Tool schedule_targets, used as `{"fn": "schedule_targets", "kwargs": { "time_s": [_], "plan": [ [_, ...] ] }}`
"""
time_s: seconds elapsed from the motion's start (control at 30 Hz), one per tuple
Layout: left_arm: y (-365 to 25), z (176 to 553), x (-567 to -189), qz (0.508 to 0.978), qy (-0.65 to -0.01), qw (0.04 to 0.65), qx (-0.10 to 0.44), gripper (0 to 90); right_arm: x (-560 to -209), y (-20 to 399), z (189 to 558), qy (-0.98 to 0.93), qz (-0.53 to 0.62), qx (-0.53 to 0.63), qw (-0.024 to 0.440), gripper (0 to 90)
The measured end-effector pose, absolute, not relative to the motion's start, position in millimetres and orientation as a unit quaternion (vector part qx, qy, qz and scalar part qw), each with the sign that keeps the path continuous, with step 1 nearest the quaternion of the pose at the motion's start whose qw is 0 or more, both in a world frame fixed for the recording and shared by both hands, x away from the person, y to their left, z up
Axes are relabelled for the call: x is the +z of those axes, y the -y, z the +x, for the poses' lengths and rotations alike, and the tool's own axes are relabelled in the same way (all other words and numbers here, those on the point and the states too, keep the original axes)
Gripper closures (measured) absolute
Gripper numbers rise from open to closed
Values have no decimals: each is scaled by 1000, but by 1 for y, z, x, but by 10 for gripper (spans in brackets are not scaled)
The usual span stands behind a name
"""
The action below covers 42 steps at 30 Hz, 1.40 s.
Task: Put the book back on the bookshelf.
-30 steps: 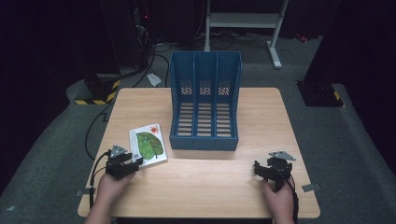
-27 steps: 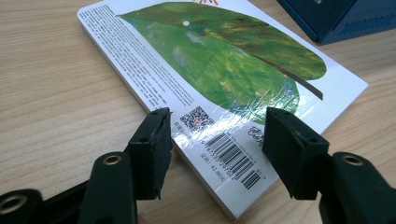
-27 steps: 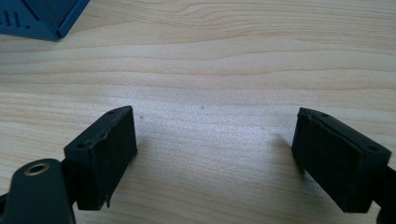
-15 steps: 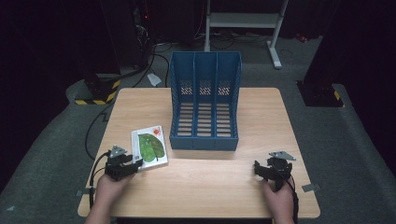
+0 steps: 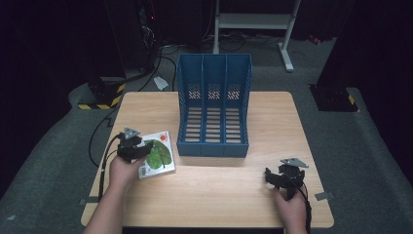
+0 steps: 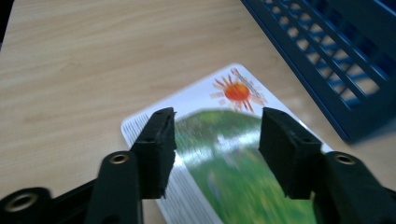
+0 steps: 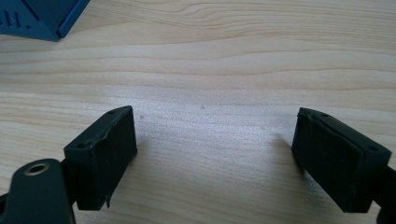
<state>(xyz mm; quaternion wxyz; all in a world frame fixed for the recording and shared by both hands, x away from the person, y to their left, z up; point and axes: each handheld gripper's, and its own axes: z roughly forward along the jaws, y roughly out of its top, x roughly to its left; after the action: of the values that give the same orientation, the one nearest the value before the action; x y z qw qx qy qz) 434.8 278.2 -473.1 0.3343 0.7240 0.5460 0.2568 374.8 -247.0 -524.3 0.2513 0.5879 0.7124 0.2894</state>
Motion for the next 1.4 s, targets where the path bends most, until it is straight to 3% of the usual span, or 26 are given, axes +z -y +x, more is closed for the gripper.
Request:
{"fn": "schedule_targets", "kwargs": {
  "time_s": [0.17, 0.37, 0.47, 0.63, 0.93, 1.4],
  "plan": [
    [-273, 460, -477, 715, -560, 329, 260, 517, -524, 247, 375, -712, 588, 289, 251, 135],
    [-276, 489, -490, 675, -609, 325, 261, 467, -524, 246, 374, -715, 585, 291, 250, 135],
    [-280, 503, -504, 684, -623, 285, 251, 510, -524, 245, 374, -714, 585, 292, 249, 135],
    [-281, 511, -506, 686, -631, 275, 236, 595, -524, 245, 374, -716, 583, 292, 248, 135],
    [-276, 500, -505, 709, -608, 268, 237, 614, -524, 245, 374, -718, 581, 293, 247, 135],
    [-285, 448, -506, 727, -585, 280, 226, 628, -524, 245, 374, -719, 579, 293, 248, 135]
  ]
}}
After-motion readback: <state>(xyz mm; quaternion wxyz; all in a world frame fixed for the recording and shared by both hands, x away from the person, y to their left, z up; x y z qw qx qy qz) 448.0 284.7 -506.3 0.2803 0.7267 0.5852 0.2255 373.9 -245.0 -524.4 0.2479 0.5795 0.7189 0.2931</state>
